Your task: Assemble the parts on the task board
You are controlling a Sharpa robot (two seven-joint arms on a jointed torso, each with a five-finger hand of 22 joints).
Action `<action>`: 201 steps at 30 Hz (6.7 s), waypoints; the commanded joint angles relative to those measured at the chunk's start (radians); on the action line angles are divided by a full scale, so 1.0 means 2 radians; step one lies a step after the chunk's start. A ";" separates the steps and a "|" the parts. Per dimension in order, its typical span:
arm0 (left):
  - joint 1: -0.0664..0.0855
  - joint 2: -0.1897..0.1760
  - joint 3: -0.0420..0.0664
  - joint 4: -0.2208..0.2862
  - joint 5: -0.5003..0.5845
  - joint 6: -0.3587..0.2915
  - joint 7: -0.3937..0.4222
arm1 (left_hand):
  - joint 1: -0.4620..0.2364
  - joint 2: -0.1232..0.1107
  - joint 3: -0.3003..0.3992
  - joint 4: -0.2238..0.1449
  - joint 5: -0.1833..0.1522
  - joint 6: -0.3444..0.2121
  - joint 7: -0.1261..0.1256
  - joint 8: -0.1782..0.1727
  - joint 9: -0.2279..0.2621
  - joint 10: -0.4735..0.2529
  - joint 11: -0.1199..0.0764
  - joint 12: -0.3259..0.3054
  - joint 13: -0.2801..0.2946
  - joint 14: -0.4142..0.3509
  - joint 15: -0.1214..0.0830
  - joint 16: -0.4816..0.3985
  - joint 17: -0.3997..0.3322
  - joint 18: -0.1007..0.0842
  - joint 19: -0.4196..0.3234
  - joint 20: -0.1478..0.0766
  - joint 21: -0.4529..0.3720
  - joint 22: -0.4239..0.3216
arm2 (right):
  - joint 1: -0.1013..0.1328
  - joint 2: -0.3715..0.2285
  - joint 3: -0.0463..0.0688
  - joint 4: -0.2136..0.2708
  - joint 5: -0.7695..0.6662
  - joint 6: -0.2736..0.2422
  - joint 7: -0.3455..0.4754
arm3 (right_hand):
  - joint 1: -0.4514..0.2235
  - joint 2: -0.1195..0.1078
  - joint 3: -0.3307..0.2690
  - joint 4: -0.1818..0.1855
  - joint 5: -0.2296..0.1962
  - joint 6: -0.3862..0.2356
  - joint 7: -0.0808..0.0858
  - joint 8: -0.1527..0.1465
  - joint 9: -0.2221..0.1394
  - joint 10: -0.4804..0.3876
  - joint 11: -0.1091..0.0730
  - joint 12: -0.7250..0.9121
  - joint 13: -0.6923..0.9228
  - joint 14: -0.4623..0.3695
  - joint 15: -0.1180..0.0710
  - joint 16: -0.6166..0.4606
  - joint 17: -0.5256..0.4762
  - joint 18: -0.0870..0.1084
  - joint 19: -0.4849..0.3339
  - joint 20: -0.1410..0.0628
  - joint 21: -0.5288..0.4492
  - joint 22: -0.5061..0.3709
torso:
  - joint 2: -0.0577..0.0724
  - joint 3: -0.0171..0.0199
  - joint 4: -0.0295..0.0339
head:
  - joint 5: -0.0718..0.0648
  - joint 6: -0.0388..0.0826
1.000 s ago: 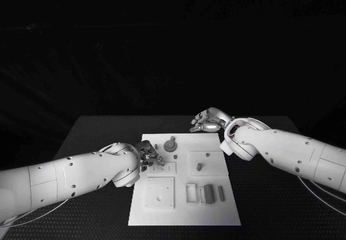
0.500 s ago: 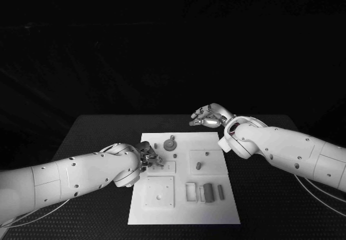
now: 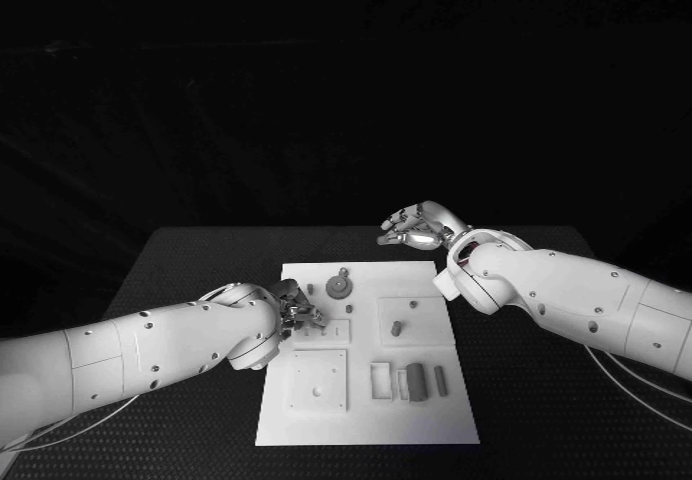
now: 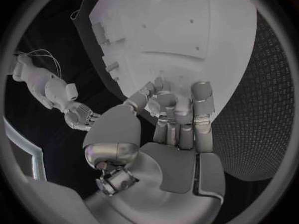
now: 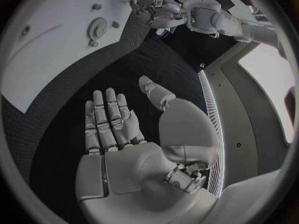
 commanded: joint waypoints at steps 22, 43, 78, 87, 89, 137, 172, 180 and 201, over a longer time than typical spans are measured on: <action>-0.004 0.009 0.000 -0.011 0.000 0.028 0.000 | -0.013 -0.002 0.002 0.010 0.002 0.003 -0.001 0.007 0.027 -0.006 -0.005 -0.002 0.000 0.029 -0.036 0.001 -0.007 0.014 0.013 -0.017 -0.006 0.000 | 0.001 -0.002 0.000 0.004 0.004 0.002 0.005 | 0.003 -0.004 -0.006 0.003 -0.001 -0.004 0.010 0.005 -0.004 -0.005 0.006 -0.005 -0.020 0.001 0.001 -0.007 -0.004 0.002 0.002 0.002 -0.008 0.002 | 0.000 0.0001 0.0011 | -0.002 -0.003; -0.006 0.011 0.001 -0.016 -0.002 0.029 -0.002 | -0.013 -0.012 0.002 0.009 0.002 0.005 -0.002 0.010 0.031 -0.008 -0.007 -0.002 0.000 0.026 -0.037 0.003 -0.011 0.015 0.012 -0.018 -0.008 0.001 | 0.001 -0.003 0.000 0.006 0.004 0.001 0.000 | 0.000 -0.003 -0.008 0.006 -0.001 -0.005 0.011 0.005 -0.006 -0.005 0.006 -0.004 -0.025 0.000 0.002 -0.010 -0.004 0.001 0.000 0.003 -0.011 0.004 | -0.001 -0.0004 0.0008 | -0.003 -0.005; -0.010 0.014 0.001 -0.018 -0.019 0.038 -0.002 | -0.001 -0.013 0.002 0.001 0.002 0.010 -0.006 0.025 0.038 -0.008 -0.010 -0.002 -0.001 0.023 -0.040 0.009 -0.020 0.013 0.013 -0.018 -0.010 0.004 | 0.001 -0.003 0.000 0.004 0.004 0.007 -0.002 | -0.002 -0.003 -0.009 0.009 -0.001 -0.005 0.012 0.006 -0.008 -0.006 0.007 -0.004 -0.031 -0.002 0.003 -0.012 -0.005 0.001 -0.003 0.003 -0.013 0.005 | -0.001 -0.0001 0.0004 | -0.003 -0.008; -0.010 0.015 0.001 -0.021 -0.018 0.043 0.000 | -0.008 -0.015 0.002 0.011 0.002 0.017 -0.009 0.035 0.042 -0.006 -0.013 -0.002 -0.002 0.024 -0.043 0.012 -0.024 0.013 0.015 -0.018 -0.011 0.005 | 0.001 -0.002 0.000 0.004 0.004 0.009 -0.003 | -0.002 -0.003 -0.009 0.009 -0.001 -0.006 0.012 0.006 -0.008 -0.006 0.007 -0.004 -0.032 -0.004 0.004 -0.013 -0.005 0.001 -0.004 0.004 -0.014 0.006 | -0.001 0.0002 0.0004 | -0.002 -0.008; -0.010 0.015 0.001 -0.021 -0.017 0.045 -0.001 | -0.011 -0.015 0.001 0.013 0.002 0.017 -0.009 0.037 0.042 -0.006 -0.013 -0.002 -0.002 0.024 -0.043 0.013 -0.025 0.012 0.015 -0.018 -0.011 0.005 | 0.001 -0.002 0.000 0.006 0.004 0.009 -0.003 | -0.002 -0.003 -0.009 0.009 -0.001 -0.005 0.011 0.007 -0.008 -0.006 0.007 -0.004 -0.033 -0.004 0.004 -0.014 -0.006 0.000 -0.004 0.004 -0.015 0.006 | -0.001 0.0002 0.0004 | -0.002 -0.008; -0.010 0.019 0.001 -0.032 -0.015 0.051 -0.001 | -0.039 -0.035 -0.004 0.043 0.002 0.016 -0.012 0.048 0.041 -0.002 -0.016 -0.002 -0.005 0.022 -0.046 0.022 -0.038 0.012 0.018 -0.018 -0.014 0.009 | 0.001 0.001 0.000 0.003 0.008 0.019 -0.003 | -0.003 -0.001 -0.011 0.013 -0.001 -0.005 0.011 0.008 -0.011 -0.008 0.008 -0.003 -0.041 -0.008 0.006 -0.017 -0.006 -0.001 -0.009 0.005 -0.019 0.010 | -0.001 -0.0004 0.0005 | -0.002 -0.009; -0.011 0.013 0.001 -0.029 -0.014 0.048 0.007 | -0.081 -0.054 -0.054 0.038 0.002 0.012 -0.013 0.053 0.038 -0.004 -0.017 -0.002 -0.007 0.019 -0.047 0.027 -0.047 0.014 0.016 -0.020 -0.019 0.012 | 0.000 0.002 0.000 -0.001 0.014 0.024 -0.001 | -0.012 -0.014 -0.017 0.023 -0.001 -0.007 0.012 0.009 -0.014 -0.010 0.009 0.000 -0.051 -0.017 0.009 -0.022 -0.007 -0.003 -0.016 0.007 -0.024 0.016 | -0.001 -0.0001 0.0004 | -0.004 -0.009; -0.011 0.011 0.003 -0.029 -0.011 0.043 0.010 | -0.092 -0.060 -0.062 0.040 0.002 0.011 -0.014 0.053 0.037 -0.004 -0.018 -0.003 -0.007 0.018 -0.047 0.027 -0.049 0.015 0.016 -0.021 -0.021 0.011 | 0.000 0.002 0.000 -0.002 0.014 0.023 -0.002 | -0.014 -0.014 -0.019 0.025 -0.001 -0.008 0.012 0.009 -0.015 -0.010 0.009 0.000 -0.052 -0.018 0.010 -0.023 -0.007 -0.003 -0.017 0.007 -0.025 0.017 | -0.001 -0.0002 0.0007 | -0.005 -0.009; -0.010 0.005 0.015 -0.029 0.003 0.032 0.022 | -0.114 -0.057 -0.097 0.017 0.002 0.008 -0.014 0.055 0.034 -0.006 -0.018 -0.004 -0.008 0.015 -0.049 0.030 -0.054 0.017 0.015 -0.023 -0.028 0.011 | -0.001 0.001 0.000 -0.003 0.017 0.025 -0.002 | -0.019 -0.015 -0.031 0.029 -0.001 -0.011 0.013 0.010 -0.018 -0.015 0.011 0.001 -0.061 -0.028 0.013 -0.027 -0.006 -0.012 -0.039 0.010 -0.035 0.026 | -0.001 -0.0001 0.0008 | -0.007 -0.007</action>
